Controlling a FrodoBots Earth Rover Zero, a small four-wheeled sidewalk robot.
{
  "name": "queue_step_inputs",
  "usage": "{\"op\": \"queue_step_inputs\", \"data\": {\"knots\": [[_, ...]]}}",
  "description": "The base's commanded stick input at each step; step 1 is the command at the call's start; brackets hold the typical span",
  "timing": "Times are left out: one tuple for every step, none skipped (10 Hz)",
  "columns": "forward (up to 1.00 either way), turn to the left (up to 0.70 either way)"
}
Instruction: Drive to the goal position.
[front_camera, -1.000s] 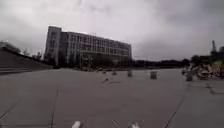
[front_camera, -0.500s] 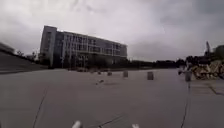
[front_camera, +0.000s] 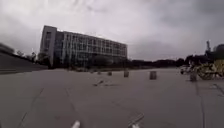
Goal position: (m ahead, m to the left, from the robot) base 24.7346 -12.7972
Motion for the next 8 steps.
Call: {"op": "queue_step_inputs", "data": {"knots": [[0.7,-0.26],[0.7,-0.12],[0.7,0.0],[0.7,-0.17],[0.7,-0.17],[0.7,-0.02],[0.7,-0.01],[0.7,-0.04]]}}
